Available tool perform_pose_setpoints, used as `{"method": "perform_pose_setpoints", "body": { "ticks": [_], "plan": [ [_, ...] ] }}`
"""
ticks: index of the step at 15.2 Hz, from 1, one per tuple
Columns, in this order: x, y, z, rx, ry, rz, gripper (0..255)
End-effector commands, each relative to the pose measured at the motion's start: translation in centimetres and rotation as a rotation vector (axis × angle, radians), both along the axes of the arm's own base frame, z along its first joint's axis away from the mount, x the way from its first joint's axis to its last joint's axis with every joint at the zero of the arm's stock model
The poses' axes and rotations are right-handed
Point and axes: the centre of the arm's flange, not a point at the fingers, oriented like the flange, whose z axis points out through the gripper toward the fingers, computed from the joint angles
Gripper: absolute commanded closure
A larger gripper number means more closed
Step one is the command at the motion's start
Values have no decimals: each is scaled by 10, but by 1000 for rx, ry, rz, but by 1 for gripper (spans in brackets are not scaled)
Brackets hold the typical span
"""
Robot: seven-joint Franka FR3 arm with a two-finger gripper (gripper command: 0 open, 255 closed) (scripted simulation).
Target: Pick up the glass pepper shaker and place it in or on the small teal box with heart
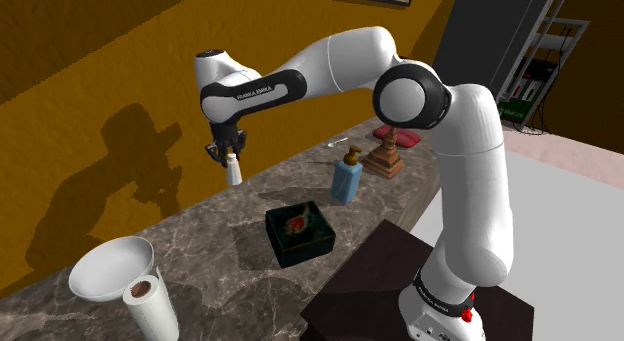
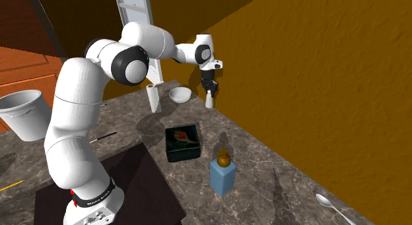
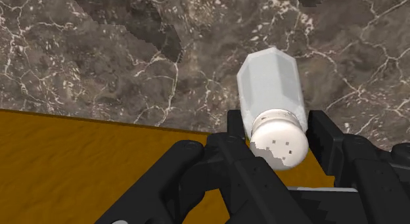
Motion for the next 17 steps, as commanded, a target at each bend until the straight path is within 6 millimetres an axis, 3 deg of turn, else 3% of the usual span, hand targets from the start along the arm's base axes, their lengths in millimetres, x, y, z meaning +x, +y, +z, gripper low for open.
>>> {"method": "perform_pose_setpoints", "body": {
  "ticks": [1,3,17],
  "plan": [
    [-1,-1,11,0,0,0,255],
    [-1,-1,19,0,0,0,255],
    [-177,-53,41,0,0,0,255]
  ]
}}
